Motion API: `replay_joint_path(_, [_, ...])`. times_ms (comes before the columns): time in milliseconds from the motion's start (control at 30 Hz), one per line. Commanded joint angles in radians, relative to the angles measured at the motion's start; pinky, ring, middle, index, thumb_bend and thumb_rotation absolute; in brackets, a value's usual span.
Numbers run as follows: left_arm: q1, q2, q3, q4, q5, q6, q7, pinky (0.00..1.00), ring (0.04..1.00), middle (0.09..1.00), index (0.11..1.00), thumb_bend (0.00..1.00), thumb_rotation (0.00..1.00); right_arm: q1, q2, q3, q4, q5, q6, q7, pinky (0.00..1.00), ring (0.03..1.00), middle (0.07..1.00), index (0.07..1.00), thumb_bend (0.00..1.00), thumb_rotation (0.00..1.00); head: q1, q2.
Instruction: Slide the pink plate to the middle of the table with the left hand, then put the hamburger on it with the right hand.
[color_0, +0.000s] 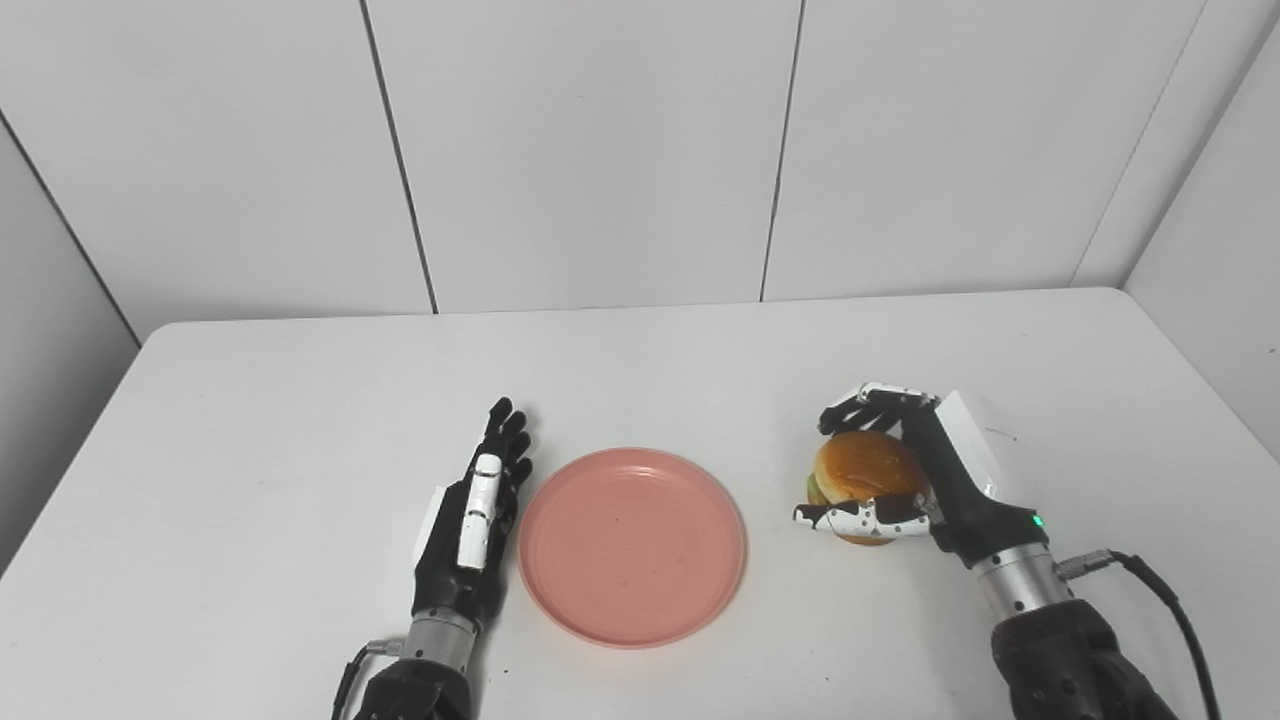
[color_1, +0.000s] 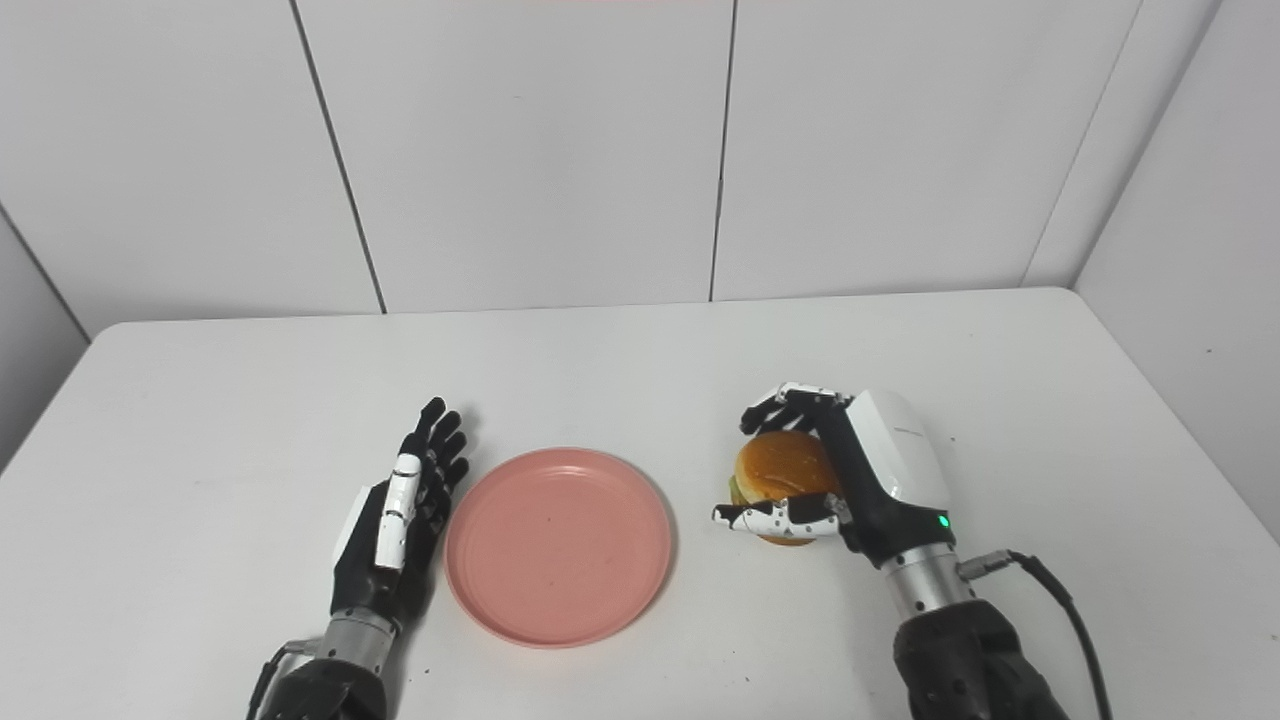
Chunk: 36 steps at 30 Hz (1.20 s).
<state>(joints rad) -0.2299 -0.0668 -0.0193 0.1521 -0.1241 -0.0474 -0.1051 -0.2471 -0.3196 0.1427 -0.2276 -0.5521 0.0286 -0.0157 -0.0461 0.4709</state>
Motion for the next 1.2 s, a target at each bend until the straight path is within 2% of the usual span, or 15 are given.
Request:
replay_joint_path(0, [0.066, -0.024, -0.011, 0.048, 0.01, 0.002, 0.013, 1.0, 1.0, 1.0, 1.0, 0.56, 1.0, -0.06, 0.009, 0.006, -0.015, 0.007, -0.062, -0.002, 0.19, 0.252, 0.392, 0.499, 0.51, 0.0, 0.001, 0.001])
replay_joint_path(200, [0.067, -0.027, -0.022, 0.057, 0.037, -0.026, 0.028, 1.0, 1.0, 1.0, 1.0, 0.57, 1.0, -0.11, 0.019, 0.055, 0.02, -0.031, -0.126, -0.001, 0.17, 0.228, 0.381, 0.494, 0.51, 0.0, 0.013, 0.005])
replay_joint_path(467, [0.065, -0.032, -0.027, 0.061, 0.068, -0.031, 0.053, 0.99, 0.993, 1.0, 0.994, 0.56, 1.0, -0.161, 0.055, 0.098, 0.042, -0.019, -0.118, 0.068, 0.21, 0.267, 0.387, 0.498, 0.51, 0.0, 0.044, 0.009])
replay_joint_path(800, [0.064, -0.048, -0.028, 0.061, 0.073, -0.027, 0.076, 0.99, 0.98, 0.988, 0.976, 0.56, 1.0, -0.226, 0.078, 0.158, 0.099, -0.057, -0.135, 0.107, 0.19, 0.255, 0.386, 0.499, 0.51, 0.0, 0.065, 0.017])
replay_joint_path(900, [0.065, -0.055, -0.023, 0.06, 0.065, -0.023, 0.08, 1.0, 0.978, 0.984, 0.973, 0.54, 1.0, -0.243, 0.089, 0.182, 0.132, -0.061, -0.139, 0.119, 0.23, 0.278, 0.387, 0.501, 0.51, 0.0, 0.064, 0.019])
replay_joint_path(1000, [0.065, -0.053, -0.023, 0.059, 0.064, -0.021, 0.076, 1.0, 0.981, 0.987, 0.976, 0.55, 1.0, -0.251, 0.102, 0.197, 0.162, -0.07, -0.149, 0.112, 0.22, 0.272, 0.385, 0.5, 0.51, 0.0, 0.064, 0.019])
replay_joint_path(1167, [0.066, -0.046, -0.03, 0.055, 0.079, -0.024, 0.077, 0.98, 0.977, 0.985, 0.974, 0.55, 1.0, -0.267, 0.121, 0.218, 0.24, -0.081, -0.208, 0.087, 0.25, 0.298, 0.397, 0.509, 0.51, 0.0, 0.066, 0.02])
